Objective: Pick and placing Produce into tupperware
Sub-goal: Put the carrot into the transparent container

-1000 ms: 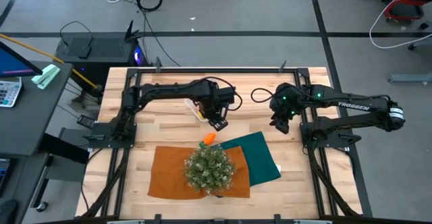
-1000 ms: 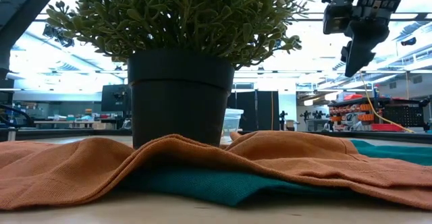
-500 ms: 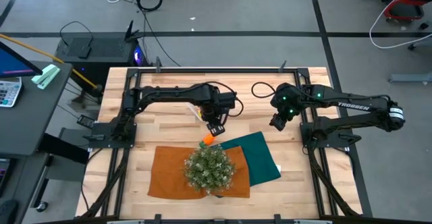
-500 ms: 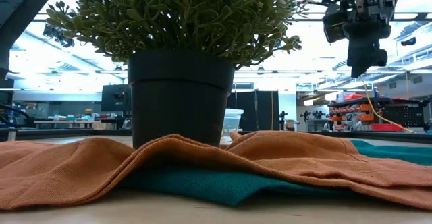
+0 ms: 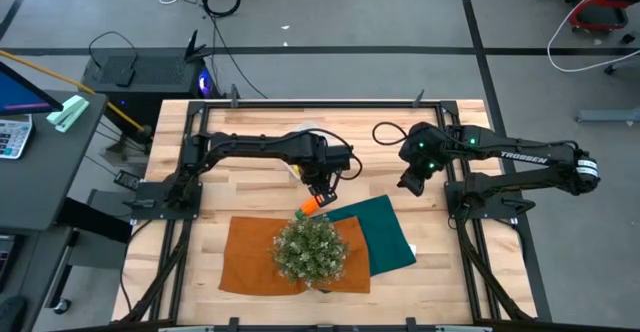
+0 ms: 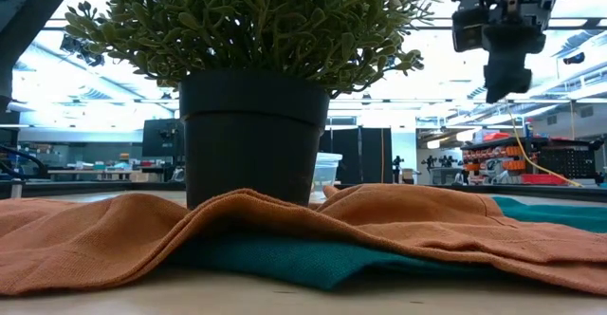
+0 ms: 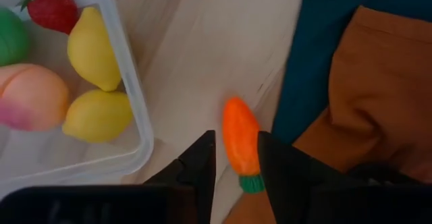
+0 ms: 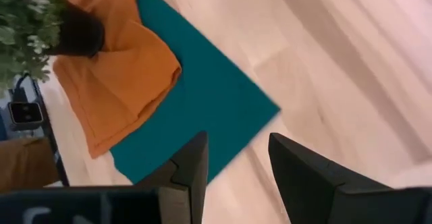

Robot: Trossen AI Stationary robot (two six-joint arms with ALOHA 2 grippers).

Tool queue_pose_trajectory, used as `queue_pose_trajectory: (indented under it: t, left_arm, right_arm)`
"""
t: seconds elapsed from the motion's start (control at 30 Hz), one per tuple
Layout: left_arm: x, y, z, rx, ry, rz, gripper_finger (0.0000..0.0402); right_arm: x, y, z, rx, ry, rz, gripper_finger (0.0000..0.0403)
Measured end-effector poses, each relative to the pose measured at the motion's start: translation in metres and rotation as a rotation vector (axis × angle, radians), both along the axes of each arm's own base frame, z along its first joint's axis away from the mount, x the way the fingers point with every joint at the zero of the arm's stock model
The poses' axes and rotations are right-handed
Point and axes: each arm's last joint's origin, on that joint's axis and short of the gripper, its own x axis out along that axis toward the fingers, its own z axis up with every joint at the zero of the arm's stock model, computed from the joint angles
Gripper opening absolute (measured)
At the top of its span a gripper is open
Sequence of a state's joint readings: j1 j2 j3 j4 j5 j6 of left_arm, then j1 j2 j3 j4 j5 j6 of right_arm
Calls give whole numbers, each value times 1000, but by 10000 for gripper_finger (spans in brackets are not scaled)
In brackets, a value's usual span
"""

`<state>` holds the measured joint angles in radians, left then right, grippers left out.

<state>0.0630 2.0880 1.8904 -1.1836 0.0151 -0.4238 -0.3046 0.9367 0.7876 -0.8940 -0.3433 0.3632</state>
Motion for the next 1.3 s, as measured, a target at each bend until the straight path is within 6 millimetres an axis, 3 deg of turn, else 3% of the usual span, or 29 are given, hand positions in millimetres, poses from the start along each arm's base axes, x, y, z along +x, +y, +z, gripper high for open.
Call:
queue_pose_trajectory:
  t: [0.23, 0.5, 0.6, 0.83, 1.13, 1.3]
  left_arm:
    - [0, 0, 0, -20, 1, 65, 110]
    - [-1, -4, 0, -237, 39, 476, 118]
    - [-1, -5, 0, -238, 42, 510, 131]
    - [0, -8, 0, -176, 25, 426, 201]
    - [0, -8, 0, -193, 30, 526, 310]
    - [4, -12, -16, -187, 89, 549, 342]
  right_arm:
    - [10, -3, 7, -57, -132, 22, 123]
    - [12, -4, 9, -130, -173, 102, 123]
    - [12, -4, 9, -173, -176, 134, 123]
    - [12, -4, 9, -239, -188, 207, 123]
    - [12, -4, 9, -260, -193, 234, 123]
    - [12, -4, 9, -265, -194, 241, 123]
